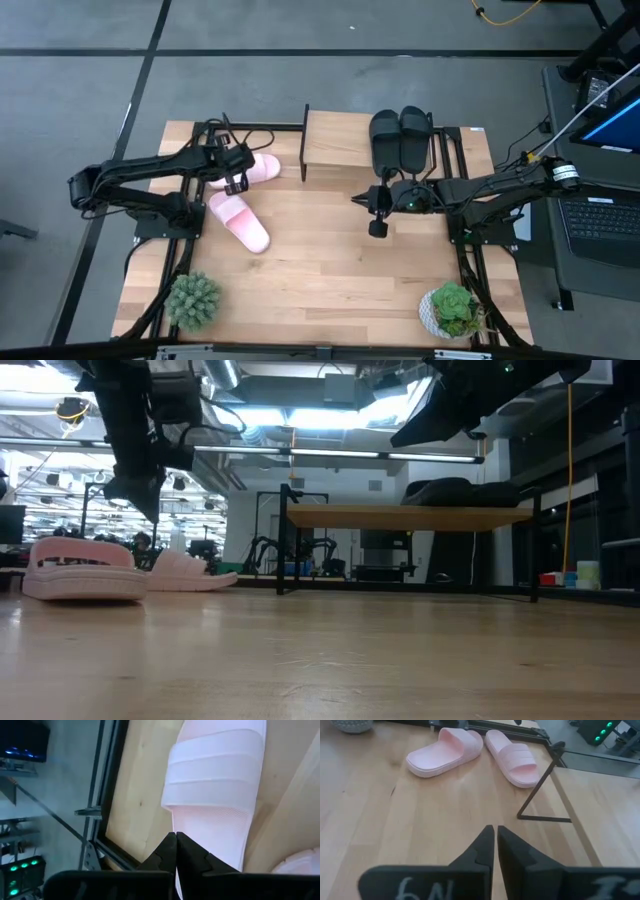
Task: Pick and place slides into the shelf
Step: Put the top pink slides on the shelf
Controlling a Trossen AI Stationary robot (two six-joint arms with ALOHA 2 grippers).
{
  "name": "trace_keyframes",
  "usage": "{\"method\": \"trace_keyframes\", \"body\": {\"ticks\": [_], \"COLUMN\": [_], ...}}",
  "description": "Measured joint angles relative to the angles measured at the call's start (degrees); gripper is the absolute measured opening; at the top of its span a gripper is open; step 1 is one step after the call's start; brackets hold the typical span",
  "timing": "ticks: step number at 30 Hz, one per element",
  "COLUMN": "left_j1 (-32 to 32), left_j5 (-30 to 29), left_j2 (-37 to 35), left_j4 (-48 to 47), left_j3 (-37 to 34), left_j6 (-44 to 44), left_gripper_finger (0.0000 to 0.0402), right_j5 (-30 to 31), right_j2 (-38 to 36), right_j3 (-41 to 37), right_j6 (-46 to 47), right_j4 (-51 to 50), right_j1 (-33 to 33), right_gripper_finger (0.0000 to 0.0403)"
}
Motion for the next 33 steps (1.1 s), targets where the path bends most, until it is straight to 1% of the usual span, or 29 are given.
{"method": "trace_keyframes", "body": {"ticks": [5, 11, 19, 23, 27, 30, 33], "left_j1": [0.0, 0.0, 0.0, 0.2, 0.2, 0.2, 0.2], "left_j5": [0.1, -2.8, -3.5, -5.4, -5.4, -5.4, -5.5], "left_j2": [0.5, 0.4, 0.4, 0.4, 0.4, 0.4, 0.4], "left_j4": [0.9, 1.4, 1.9, 3.2, 3.3, 3.3, 3.4], "left_j3": [0.0, 0.0, 0.0, 0.0, 0.0, 0.0, 0.0], "left_j6": [-0.1, -0.2, -0.3, -1.1, -1.6, -2.2, -2.3], "left_gripper_finger": [0.0, 0.0, 0.0, 0.0, 0.0, 0.0014, 0.0047], "right_j5": [0.0, 0.0, 0.0, 0.0, -0.3, -1.9, -2.1], "right_j2": [0.0, 0.0, 0.0, 0.0, 0.0, 0.0, 0.0], "right_j3": [0.0, 0.0, 0.0, 0.0, 0.0, 0.0, 0.0], "right_j6": [-0.1, 0.0, 0.0, 0.0, 0.0, 0.0, 0.0], "right_j4": [0.0, 0.1, 0.1, 0.1, 0.1, 0.1, 0.1], "right_j1": [-0.8, -2.1, -2.2, -2.2, -2.2, -2.2, -2.2], "right_gripper_finger": [0.0026, 0.0026, 0.0026, 0.0026, 0.0026, 0.0026, 0.0026]}}
